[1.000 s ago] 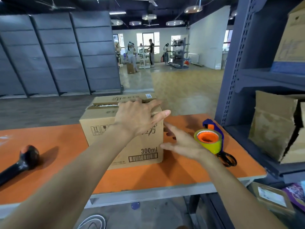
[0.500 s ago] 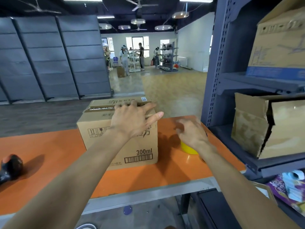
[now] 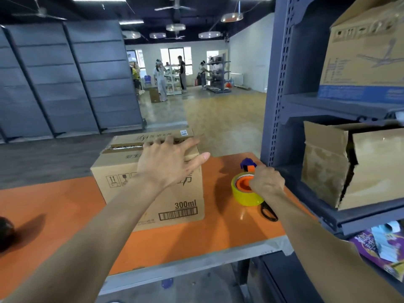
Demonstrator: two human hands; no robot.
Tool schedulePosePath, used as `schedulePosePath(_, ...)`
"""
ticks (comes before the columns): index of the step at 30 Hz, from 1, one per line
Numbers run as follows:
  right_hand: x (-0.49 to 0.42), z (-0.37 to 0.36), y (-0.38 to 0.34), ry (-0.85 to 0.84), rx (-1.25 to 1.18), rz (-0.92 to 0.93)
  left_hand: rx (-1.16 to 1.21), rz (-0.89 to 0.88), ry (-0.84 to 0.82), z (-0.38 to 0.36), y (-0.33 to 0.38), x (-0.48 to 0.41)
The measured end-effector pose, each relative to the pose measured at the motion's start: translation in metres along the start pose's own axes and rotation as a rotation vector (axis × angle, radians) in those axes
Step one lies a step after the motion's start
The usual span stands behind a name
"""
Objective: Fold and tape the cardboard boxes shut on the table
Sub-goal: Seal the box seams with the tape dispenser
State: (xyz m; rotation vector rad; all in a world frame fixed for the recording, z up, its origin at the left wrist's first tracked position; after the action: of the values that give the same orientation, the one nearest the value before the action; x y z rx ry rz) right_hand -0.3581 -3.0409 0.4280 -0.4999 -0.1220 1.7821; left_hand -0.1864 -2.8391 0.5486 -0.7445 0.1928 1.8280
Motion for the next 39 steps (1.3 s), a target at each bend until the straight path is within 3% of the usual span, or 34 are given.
schedulePosePath(3, 0.006, 0.02, -0.022, 0.128, -0.077, 0.13, -0.006, -0.009, -0.013, 0.001, -0.003, -0.001)
schedulePosePath(6, 0.018, 0.041, -0.04, 0.22, -0.302, 0.273, 0.049, -0.054, -0.081, 0.002, -0.014, 0.003)
schedulePosePath(11, 0.062, 0.052, -0.057, -0.053, -0.953, 0.387, 0.198, -0.056, -0.165, 0.011, -0.035, 0.016)
schedulePosePath(15, 0.08, 0.048, -0.062, -0.209, -1.159, 0.367, 0.242, -0.031, -0.248, 0.01, -0.035, 0.014)
schedulePosePath(28, 0.084, 0.057, -0.084, -0.195, -1.137, 0.489, 0.486, 0.034, -0.172, 0.022, -0.037, 0.008)
schedulePosePath(32, 0.082, 0.055, -0.083, -0.139, -1.043, 0.505, 0.66, 0.095, -0.101, 0.029, -0.047, 0.007)
schedulePosePath(39, 0.083, 0.051, -0.085, -0.097, -0.927, 0.565, 0.717, 0.065, 0.066, 0.042, -0.049, 0.007)
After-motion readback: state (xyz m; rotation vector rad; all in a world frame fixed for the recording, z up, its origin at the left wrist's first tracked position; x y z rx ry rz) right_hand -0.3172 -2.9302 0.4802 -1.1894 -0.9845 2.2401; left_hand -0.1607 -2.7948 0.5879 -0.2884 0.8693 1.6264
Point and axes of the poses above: each hand's wrist, its own x-axis away from the middle knuckle, its own z-axis out of the back of the hand, y = z × x, the point moved 8 cm from there along -x, towards the middle knuckle, and after that the axes turned 8 degrees about y, right-handed, at the moved point
